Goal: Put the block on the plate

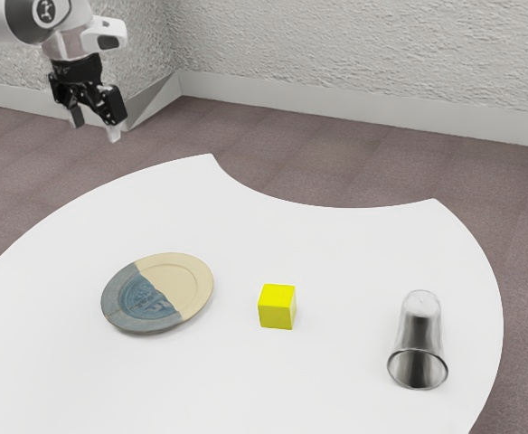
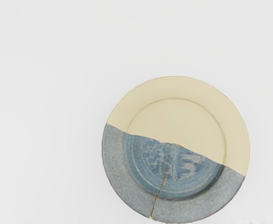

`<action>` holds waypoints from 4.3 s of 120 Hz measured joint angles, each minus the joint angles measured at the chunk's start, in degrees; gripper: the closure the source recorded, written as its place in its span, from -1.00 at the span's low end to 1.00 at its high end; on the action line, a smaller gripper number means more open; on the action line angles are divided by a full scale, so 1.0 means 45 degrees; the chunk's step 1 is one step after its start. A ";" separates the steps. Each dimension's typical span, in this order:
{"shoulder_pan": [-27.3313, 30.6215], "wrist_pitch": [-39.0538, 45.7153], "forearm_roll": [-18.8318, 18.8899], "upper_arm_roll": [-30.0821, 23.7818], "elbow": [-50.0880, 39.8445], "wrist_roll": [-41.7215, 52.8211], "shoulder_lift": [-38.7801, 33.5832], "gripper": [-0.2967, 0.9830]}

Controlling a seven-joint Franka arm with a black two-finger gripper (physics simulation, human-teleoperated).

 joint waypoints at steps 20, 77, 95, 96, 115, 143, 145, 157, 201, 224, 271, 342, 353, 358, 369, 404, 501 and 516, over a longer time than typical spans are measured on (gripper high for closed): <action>-0.0730 0.0191 -0.0358 -0.0001 -0.0500 -0.0038 0.0066 -0.54; -0.4462 0.3800 -0.0488 -0.0228 -0.4712 -0.3856 0.0101 -0.54; -0.4439 0.4460 -0.0776 -0.0211 -0.4834 -0.5126 0.0679 -0.54; -0.4434 0.4500 -0.0805 -0.0210 -0.4834 -0.5181 0.0717 -0.54; -0.4736 0.5271 -0.1493 -0.0187 -0.4842 -0.6044 0.1552 -0.54; -0.5139 0.6195 -0.2099 -0.0149 -0.4783 -0.6895 0.2458 -0.54; -0.5157 0.6246 -0.2121 -0.0149 -0.4768 -0.6939 0.2540 -0.54; -0.5215 0.6490 -0.2316 -0.0138 -0.4689 -0.7163 0.2994 -0.54; -0.5244 0.7096 -0.3475 -0.0128 -0.3748 -0.7628 0.4396 -0.54; -0.5043 0.7170 -0.3788 -0.0141 -0.3096 -0.7757 0.5126 -0.54; -0.4579 0.7211 -0.3513 -0.0237 -0.2496 -0.7501 0.5950 -0.54; -0.4601 0.7440 -0.3535 -0.0247 -0.2471 -0.7134 0.6576 -0.42; -0.4642 0.7459 -0.3533 -0.0246 -0.2345 -0.7091 0.6640 -0.31; -0.4668 0.7464 -0.3529 -0.0247 -0.2281 -0.7070 0.6673 -0.27; -0.4685 0.7473 -0.3520 -0.0247 -0.2228 -0.7023 0.6714 -0.21; -0.4720 0.7480 -0.3460 -0.0241 -0.2217 -0.6951 0.6611 -0.17; -0.2979 0.6517 -0.2257 -0.0250 -0.2301 -0.6529 0.5359 -0.05; -0.2347 0.6174 -0.1997 -0.0243 -0.2433 -0.6332 0.5077 -0.07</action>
